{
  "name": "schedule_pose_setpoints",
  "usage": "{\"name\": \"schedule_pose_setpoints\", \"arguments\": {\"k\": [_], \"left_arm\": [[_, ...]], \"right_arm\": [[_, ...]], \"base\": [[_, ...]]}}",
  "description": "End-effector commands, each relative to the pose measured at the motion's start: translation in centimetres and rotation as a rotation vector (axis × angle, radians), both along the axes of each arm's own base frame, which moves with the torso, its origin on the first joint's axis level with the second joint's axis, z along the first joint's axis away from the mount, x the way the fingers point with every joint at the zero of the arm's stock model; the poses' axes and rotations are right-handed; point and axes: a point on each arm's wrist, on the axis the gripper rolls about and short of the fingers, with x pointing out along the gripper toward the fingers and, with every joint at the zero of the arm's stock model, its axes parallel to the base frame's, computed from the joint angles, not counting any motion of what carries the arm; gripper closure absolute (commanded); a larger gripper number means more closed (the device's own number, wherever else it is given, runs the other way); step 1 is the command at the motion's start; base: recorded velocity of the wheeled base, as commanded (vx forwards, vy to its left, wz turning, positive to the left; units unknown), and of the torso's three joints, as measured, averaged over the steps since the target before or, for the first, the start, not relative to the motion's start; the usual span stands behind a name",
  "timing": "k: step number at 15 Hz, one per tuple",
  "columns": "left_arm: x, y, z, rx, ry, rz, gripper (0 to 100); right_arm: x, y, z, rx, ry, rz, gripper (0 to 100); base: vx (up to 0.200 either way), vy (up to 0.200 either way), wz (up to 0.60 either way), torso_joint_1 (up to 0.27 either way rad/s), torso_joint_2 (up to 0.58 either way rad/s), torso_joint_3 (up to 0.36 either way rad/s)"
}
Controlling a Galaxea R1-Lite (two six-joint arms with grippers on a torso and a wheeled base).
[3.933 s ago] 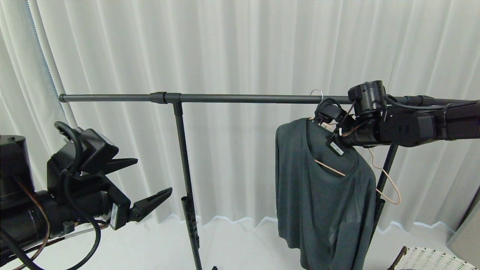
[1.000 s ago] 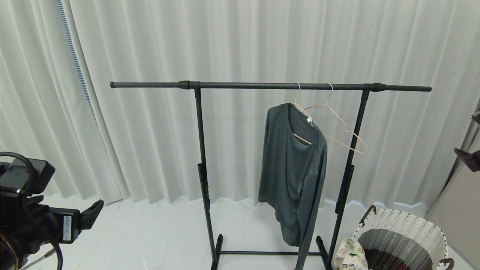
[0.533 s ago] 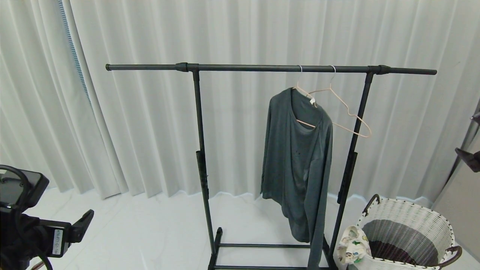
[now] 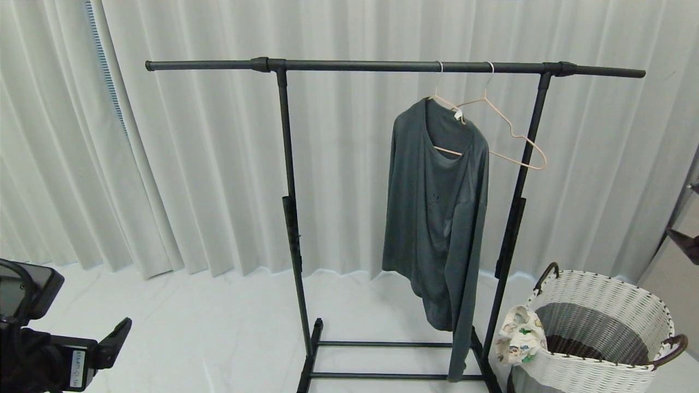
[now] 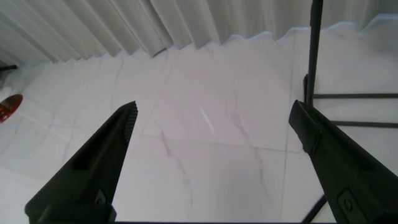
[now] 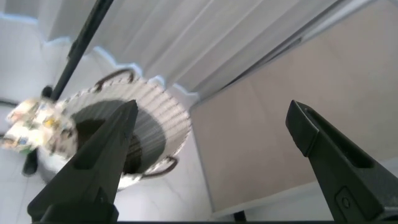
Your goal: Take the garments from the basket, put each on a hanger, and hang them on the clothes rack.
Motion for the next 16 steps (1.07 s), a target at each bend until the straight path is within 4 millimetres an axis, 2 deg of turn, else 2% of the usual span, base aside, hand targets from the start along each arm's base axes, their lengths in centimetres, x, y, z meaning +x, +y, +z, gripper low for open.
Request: {"name": "schedule_pose_setpoints", "arguments": {"k": [1,6,7,10,13,15,16], "left_arm": [[-0.1,0.0,-0.3,0.0,0.01,0.0,0],[0.5,0.0,0.3,0.007,0.003,-0.006,0],[0.5,-0.1,0.3,0.007,0.001,-0.012,0],[0.5,-0.5,0.4,0.008,-0.003,-0.043,0],[0.6,-0.7,0.4,0.009,-0.002,-0.058,0],[1.3,-0.7,0.9,0.007,-0.007,-0.055,0],[1.7,-0.7,1.1,0.005,-0.009,-0.053,0]], "right_arm": [[-0.7,0.0,-0.4,0.008,-0.002,-0.003,0],[-0.4,-0.4,-0.9,0.008,-0.019,-0.025,0],[-0.5,-0.6,-1.1,0.009,-0.012,-0.036,0],[-0.7,-1.1,-2.1,0.01,0.018,-0.062,0],[-0.7,-1.2,-2.2,0.013,0.024,-0.061,0],[-0.7,-0.9,-2.4,0.035,0.033,0.033,0],[-0.7,-0.8,-2.6,0.049,0.04,0.094,0]], "base": [[0.0,0.0,0.0,-0.203,0.4,0.193],[0.0,0.0,0.0,-0.119,0.26,0.127],[0.2,-0.2,0.0,-0.017,0.07,0.036],[0.0,-0.2,0.0,-0.001,0.02,0.041],[0.0,-0.2,0.0,0.001,0.0,0.01],[0.2,-0.2,0.0,-0.002,0.0,0.002],[0.2,0.0,0.0,-0.007,0.0,0.007]]}}
